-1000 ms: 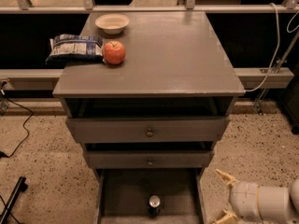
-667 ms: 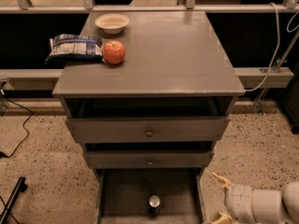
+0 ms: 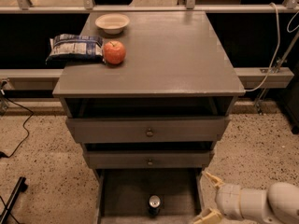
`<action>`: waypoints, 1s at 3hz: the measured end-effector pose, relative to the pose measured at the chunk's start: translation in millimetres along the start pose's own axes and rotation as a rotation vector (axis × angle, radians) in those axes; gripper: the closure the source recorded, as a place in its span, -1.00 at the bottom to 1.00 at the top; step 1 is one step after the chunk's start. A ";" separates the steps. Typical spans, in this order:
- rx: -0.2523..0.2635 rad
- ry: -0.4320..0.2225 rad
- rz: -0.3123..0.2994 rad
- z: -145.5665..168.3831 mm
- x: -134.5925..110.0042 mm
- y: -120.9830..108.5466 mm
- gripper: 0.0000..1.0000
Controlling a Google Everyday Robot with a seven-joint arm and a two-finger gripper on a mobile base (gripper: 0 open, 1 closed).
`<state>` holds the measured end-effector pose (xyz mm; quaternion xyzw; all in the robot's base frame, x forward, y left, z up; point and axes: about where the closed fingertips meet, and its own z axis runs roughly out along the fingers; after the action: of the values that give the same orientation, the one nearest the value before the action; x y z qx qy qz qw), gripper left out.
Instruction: Pick pepsi can from bottom drawer and place on counter
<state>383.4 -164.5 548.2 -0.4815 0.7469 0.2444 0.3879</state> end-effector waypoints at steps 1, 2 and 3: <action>0.047 -0.060 -0.027 68.5 15.4 -13.6 -1.00; 0.087 -0.069 -0.126 143.1 45.5 -23.7 -1.00; 0.081 -0.081 -0.080 171.5 66.6 -9.6 -1.00</action>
Offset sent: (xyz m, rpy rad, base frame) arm 0.0692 0.1544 -0.2915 0.0647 -0.1600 0.0145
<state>435.5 -77.1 394.6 -0.4846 0.7200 0.2177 0.4465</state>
